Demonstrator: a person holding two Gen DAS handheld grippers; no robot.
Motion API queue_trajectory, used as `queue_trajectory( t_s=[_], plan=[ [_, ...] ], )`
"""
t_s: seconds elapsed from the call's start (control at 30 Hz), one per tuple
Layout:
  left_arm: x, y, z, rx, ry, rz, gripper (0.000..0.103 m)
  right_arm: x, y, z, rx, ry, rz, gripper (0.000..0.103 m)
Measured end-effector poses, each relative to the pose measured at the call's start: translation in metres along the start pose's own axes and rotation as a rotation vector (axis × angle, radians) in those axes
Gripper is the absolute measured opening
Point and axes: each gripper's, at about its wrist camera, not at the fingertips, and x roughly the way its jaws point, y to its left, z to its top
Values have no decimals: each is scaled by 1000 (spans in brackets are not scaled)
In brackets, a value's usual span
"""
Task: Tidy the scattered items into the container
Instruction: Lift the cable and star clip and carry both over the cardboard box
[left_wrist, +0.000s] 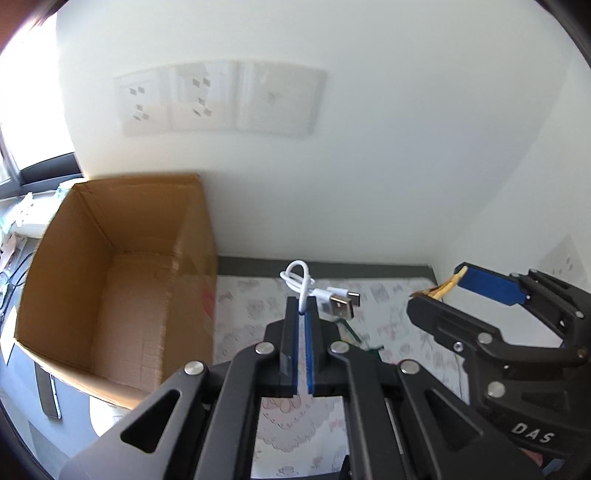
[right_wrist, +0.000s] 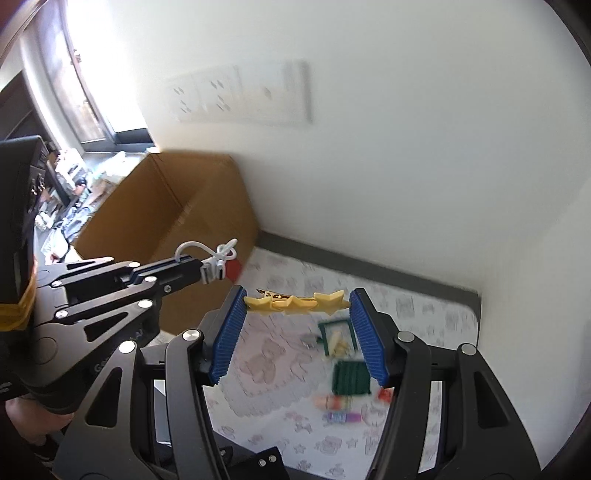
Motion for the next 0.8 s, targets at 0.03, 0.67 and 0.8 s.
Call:
queue_trajectory(
  t_s=[0.03,0.67,0.8],
  plan=[
    [-4,6,3,-9,-14,8,3,-1,5,5,-11,-11,4,60],
    [-28,136,8,-196,-72,166,3,42,122,63,-173,-37,148,60],
    [-27,159,6,-219,-61,189,3,56,143,69,-188,-24,172,60]
  ],
)
